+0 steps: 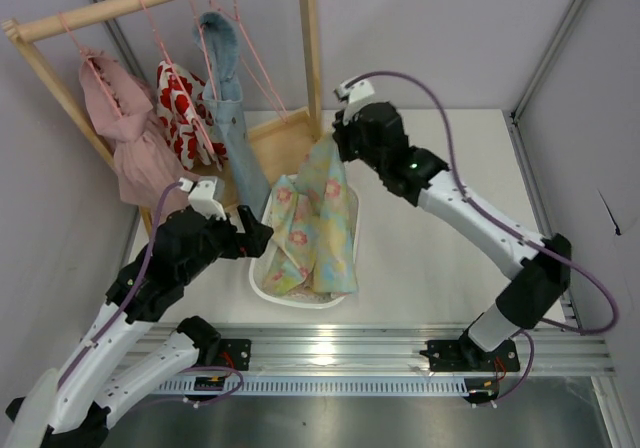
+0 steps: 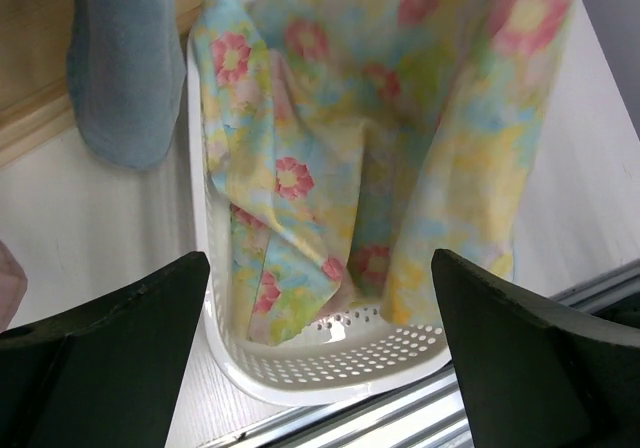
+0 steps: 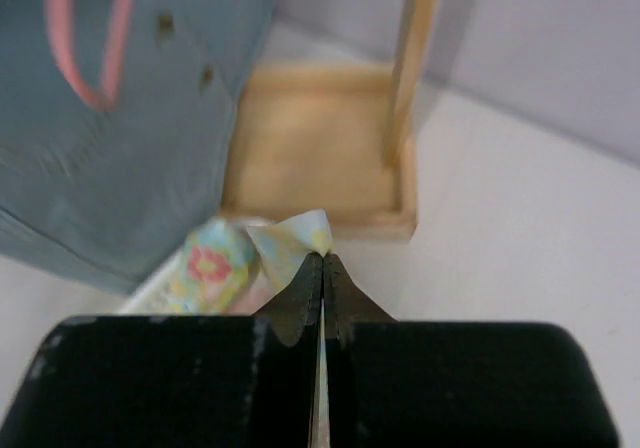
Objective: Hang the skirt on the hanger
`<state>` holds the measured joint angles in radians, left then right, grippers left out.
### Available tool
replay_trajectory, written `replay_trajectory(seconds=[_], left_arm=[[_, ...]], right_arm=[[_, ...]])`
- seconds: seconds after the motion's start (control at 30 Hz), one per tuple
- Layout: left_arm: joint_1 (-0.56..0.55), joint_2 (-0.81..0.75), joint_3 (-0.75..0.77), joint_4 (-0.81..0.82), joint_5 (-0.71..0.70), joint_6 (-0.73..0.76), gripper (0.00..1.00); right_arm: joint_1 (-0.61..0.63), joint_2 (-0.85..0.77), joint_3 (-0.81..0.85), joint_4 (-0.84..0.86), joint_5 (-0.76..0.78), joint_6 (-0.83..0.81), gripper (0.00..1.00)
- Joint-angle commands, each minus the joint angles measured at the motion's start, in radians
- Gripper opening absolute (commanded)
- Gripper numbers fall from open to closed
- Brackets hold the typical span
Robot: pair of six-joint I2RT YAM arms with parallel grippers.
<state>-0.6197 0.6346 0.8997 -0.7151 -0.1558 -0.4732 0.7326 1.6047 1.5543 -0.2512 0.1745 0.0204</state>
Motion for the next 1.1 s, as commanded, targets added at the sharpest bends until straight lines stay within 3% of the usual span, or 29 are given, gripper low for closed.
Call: replay_trajectory(seconds=[0.0, 0.33, 0.63, 0.8, 0.9, 1.07], left_arm=[[-0.005, 0.016, 0.050, 0.100, 0.073, 0.062, 0.99], [-0.005, 0.103, 0.100, 0.235, 0.183, 0.096, 0.99], [-0.011, 0.192, 0.151, 0.364, 0.324, 0.071, 0.99], [-0.092, 0.318, 0.223, 0.468, 0.363, 0.090, 0.99], [-0.207, 0.424, 0.275, 0.500, 0.363, 0.116, 0.99], [-0.287, 0.554, 0.326, 0.536, 0.354, 0.110, 0.99]], right_arm=[[-0.022, -0.158, 0.189, -0.049, 0.077, 0.065, 0.00], [-0.045, -0.221, 0.568, -0.307, 0.235, 0.032, 0.00], [-0.059, -0.198, 0.707, -0.417, 0.324, 0.004, 0.00], [-0.093, -0.183, 0.702, -0.474, 0.352, 0.045, 0.00], [-0.151, -0.177, 0.672, -0.503, 0.315, 0.082, 0.00], [-0.356, -0.161, 0.607, -0.585, 0.038, 0.222, 0.00]])
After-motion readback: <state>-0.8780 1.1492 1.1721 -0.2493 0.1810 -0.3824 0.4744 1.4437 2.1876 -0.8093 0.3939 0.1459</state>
